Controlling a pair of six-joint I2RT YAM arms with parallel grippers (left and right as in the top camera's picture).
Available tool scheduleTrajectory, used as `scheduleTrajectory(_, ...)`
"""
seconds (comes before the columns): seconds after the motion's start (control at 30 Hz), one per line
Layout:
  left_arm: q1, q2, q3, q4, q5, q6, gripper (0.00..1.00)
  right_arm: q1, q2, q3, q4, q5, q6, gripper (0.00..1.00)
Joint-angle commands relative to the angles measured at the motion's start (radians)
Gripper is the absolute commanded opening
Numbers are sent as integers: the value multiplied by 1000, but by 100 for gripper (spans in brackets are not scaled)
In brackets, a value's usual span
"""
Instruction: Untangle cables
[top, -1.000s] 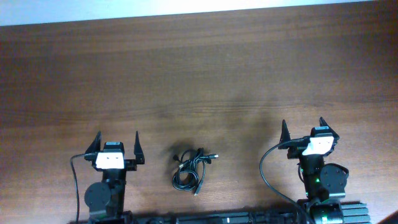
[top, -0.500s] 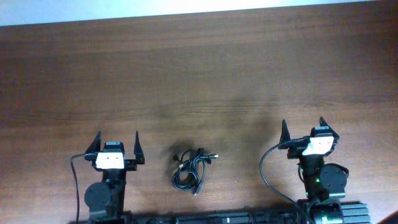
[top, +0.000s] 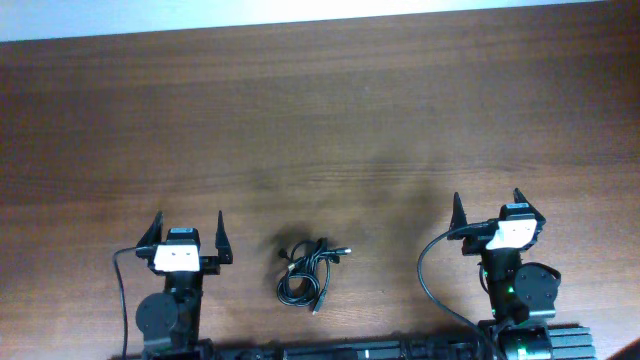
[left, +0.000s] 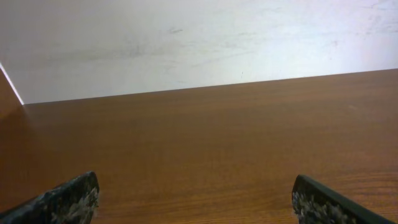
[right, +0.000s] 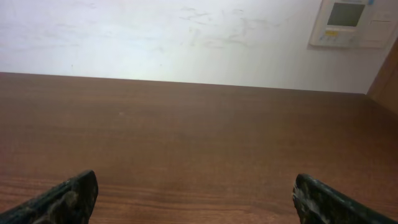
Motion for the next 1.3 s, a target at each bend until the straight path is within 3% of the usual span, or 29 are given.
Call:
scheduleTrajectory(0.0, -5, -7, -1, -8, -16, 0, 99, 1, -12, -5, -6, 26, 8, 99)
scheduleTrajectory(0.33, -5, -7, 12, 0, -26, -3, 99, 1, -12, -5, -6, 26, 8, 99)
scheduleTrajectory(0.53, -5, 69, 130, -62, -18, -10, 99, 1, -12, -5, -6, 26, 8, 99)
scheduleTrajectory(0.67, -5, 257, 249, -53, -19, -9, 99, 1, -12, -5, -6, 26, 8, 99)
scheduleTrajectory(0.83, -5, 620, 488, -76, 2, -10, 99, 1, -12, -5, -6, 26, 8, 99)
scheduleTrajectory(1.0, -5, 961, 780, -212, 2, -10, 99, 1, -12, -5, -6, 26, 8, 99)
scheduleTrajectory(1.17, -5, 1150, 927, -257, 69, -8, 99, 1, -12, -5, -6, 26, 8, 99)
scheduleTrajectory(1.27, -5, 1243, 984, -279, 177, 83, 99, 1, -12, -5, -6, 26, 8, 99)
